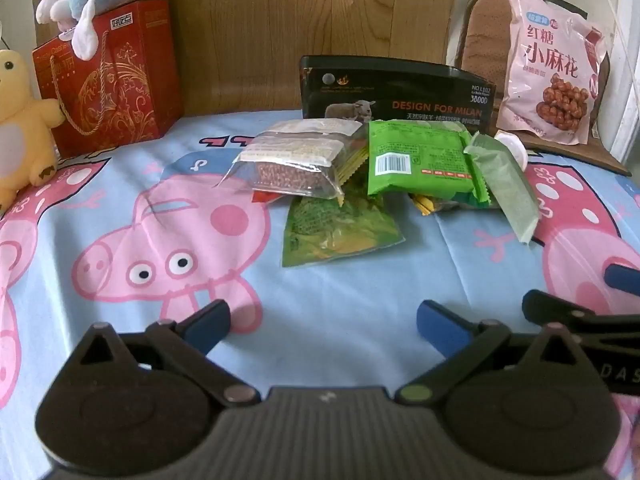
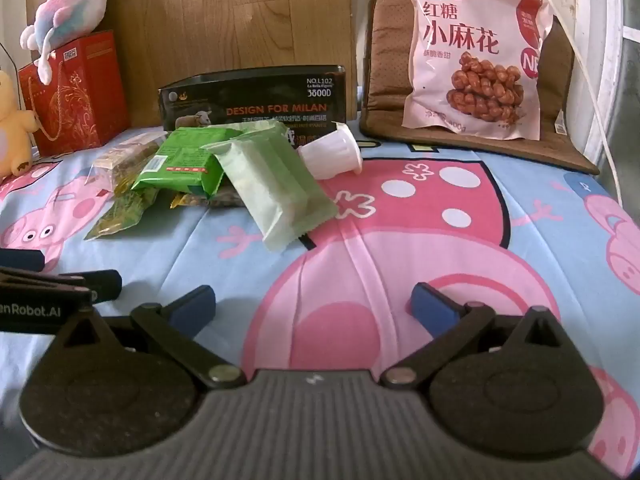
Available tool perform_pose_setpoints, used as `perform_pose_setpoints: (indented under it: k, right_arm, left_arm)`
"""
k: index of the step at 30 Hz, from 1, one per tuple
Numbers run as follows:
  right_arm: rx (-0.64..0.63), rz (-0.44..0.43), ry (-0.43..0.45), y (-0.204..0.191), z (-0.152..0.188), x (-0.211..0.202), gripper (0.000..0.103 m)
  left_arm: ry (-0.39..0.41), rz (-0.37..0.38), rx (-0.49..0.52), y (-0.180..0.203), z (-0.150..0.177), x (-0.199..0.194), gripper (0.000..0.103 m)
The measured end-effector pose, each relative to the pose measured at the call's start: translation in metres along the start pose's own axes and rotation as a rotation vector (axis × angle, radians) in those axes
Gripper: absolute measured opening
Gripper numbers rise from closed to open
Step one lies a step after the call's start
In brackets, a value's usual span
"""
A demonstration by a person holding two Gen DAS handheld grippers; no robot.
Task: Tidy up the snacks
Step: 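Move the left tool toward the clear bag of brown grains, then grasp the clear grain bag with the left tool and drop it into the black box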
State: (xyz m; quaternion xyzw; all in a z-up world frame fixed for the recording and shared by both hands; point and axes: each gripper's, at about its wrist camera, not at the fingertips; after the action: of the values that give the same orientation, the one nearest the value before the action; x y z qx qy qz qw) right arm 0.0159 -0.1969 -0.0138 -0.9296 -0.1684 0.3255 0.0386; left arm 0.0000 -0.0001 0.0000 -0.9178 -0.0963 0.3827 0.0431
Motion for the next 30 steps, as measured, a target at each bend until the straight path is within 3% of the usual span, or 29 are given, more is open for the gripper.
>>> perform_pose_setpoints:
  k: [5,9,12,16,19,21,25,30]
  right_arm:
    - [0.003,-0.014,-0.01,0.002,-0.001,0.0,0.103]
    - [0.03,-0.071,-0.008,0.009,-0.002,-0.004,0.103]
    - [0.058,-0.133,-0.002,0.021,-0.003,-0.007,0.103]
    - [0.11,-0.169,0.049,0.023,-0.001,-0.017,0.103]
    - [-0.016,-0.196,0.087,0.005,-0.007,-0.02,0.103]
    - [-0.114,-0.227,0.121,-0.011,-0.016,-0.02,0.103]
    - [-0.202,-0.389,0.079,-0.043,-0.045,0.0,0.076]
    - [-0.306,-0.457,-0.006,-0.08,-0.065,0.047,0.056]
  left_arm:
    - [0.038,0.043,0.029,-0.006,0.006,-0.002,0.103]
    - [0.094,0.109,0.12,-0.013,0.017,-0.01,0.103]
    - [0.09,0.164,0.153,-0.026,0.02,-0.012,0.103]
    - [0.126,0.245,0.053,-0.06,0.008,-0.015,0.103]
    - [0.179,0.24,-0.031,-0.088,-0.02,-0.013,0.102]
    - [0.166,0.277,-0.1,-0.102,-0.039,-0.007,0.097]
    - [0.1,0.352,-0.211,-0.125,-0.082,0.029,0.086]
    - [0.01,0.466,-0.23,-0.126,-0.113,0.075,0.082]
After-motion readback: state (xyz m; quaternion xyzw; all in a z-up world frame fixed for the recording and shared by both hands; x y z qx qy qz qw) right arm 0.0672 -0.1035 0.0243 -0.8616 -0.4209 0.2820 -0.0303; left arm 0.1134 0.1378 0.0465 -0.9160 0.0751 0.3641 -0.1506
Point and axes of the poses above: each gripper's, at about its wrist camera, not at the fingertips, and x roughly the way its jaws point, y to its right, z to its underside, and after that the axes turned 12 degrees about -z, right-handed
